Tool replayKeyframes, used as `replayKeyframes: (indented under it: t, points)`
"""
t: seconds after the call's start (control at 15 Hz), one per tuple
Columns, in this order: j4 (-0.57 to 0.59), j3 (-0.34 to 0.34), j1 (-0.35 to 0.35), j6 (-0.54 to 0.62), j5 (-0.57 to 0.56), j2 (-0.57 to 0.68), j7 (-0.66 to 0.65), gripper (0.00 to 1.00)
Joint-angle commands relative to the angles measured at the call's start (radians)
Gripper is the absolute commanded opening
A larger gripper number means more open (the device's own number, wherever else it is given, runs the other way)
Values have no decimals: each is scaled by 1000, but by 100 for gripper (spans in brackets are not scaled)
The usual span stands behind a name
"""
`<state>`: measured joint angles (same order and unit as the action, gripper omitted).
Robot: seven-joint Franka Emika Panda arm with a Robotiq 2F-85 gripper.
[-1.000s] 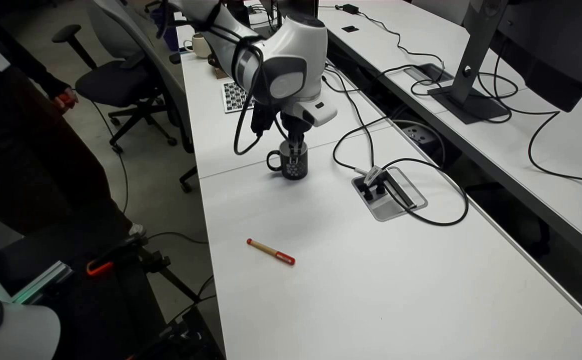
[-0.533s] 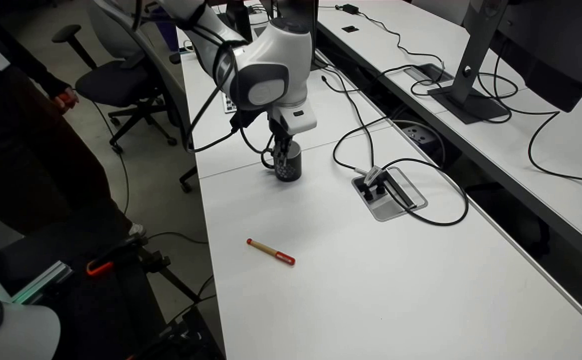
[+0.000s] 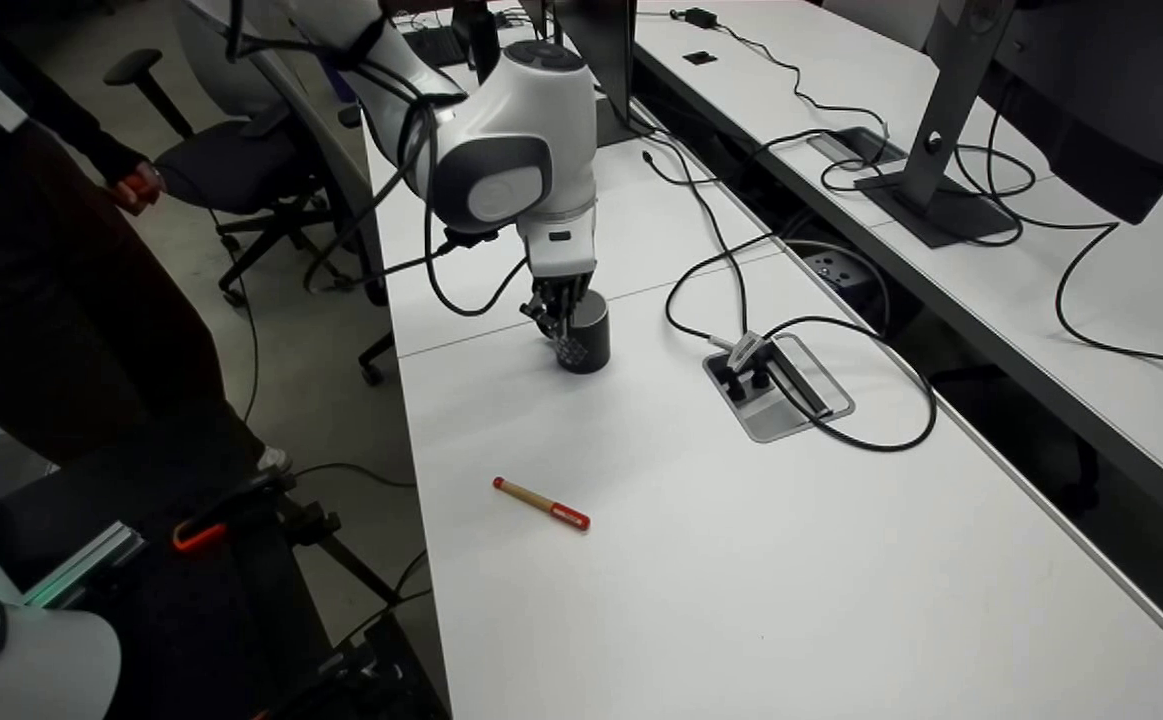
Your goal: Rotate the black cup on the table clockwise.
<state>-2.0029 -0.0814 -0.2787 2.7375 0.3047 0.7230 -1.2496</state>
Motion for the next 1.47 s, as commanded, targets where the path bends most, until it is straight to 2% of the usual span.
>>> replayKeyframes:
  t: [0.0, 0.47, 0.53, 0.6, 0.93, 1.2, 1.4]
  points:
    - [-68, -48, -45, 43, -9, -42, -155, 2]
    - [-73, -60, -64, 25, -56, -50, -275, 2]
    - [-72, -50, -56, 24, -57, -51, -270, 33]
    - [-71, -50, -55, 20, -62, -51, -269, 34]
    - [-72, -55, -61, 14, -86, -59, -268, 70]
    - [-79, -78, -93, 3, -153, -97, -265, 98]
    - [-93, -68, -96, -26, -245, -161, -187, 100]
